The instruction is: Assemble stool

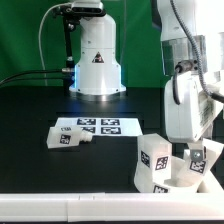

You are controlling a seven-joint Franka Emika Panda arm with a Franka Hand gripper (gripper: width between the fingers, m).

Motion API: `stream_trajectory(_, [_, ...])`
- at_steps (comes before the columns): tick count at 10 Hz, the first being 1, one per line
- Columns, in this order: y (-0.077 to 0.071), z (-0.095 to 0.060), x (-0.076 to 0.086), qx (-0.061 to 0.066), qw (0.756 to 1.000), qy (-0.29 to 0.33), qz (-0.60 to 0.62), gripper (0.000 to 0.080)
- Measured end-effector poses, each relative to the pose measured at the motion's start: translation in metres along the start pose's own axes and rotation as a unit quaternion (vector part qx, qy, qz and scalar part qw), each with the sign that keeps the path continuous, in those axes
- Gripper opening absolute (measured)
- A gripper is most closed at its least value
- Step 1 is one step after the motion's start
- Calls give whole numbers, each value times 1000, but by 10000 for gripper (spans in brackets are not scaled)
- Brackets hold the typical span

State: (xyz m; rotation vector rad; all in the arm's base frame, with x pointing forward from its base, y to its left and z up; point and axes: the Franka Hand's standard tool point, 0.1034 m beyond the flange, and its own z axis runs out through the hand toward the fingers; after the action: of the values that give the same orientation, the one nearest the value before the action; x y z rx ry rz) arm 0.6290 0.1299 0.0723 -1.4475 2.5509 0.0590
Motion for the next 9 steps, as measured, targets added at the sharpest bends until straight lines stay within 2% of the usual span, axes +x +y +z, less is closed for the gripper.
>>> stream_trajectory(3, [0,0,0,0,1000,-2,-14,336])
stream_trajectory(4, [0,0,0,0,1000,-1,-18,518])
stream_trajectory(5, [0,0,0,0,999,-1,-39,607])
stream_trajectory(6, [4,-4,0,-17,996,-2,-89,607])
stream_trajectory(7, [5,-13,-2,-36,987,-8,-156,641])
stream_trajectory(8, [9,-21,-1,-57,961,-12,-271,647])
stream_trajectory(9, [11,-22,1,-66,933,-15,-353,647])
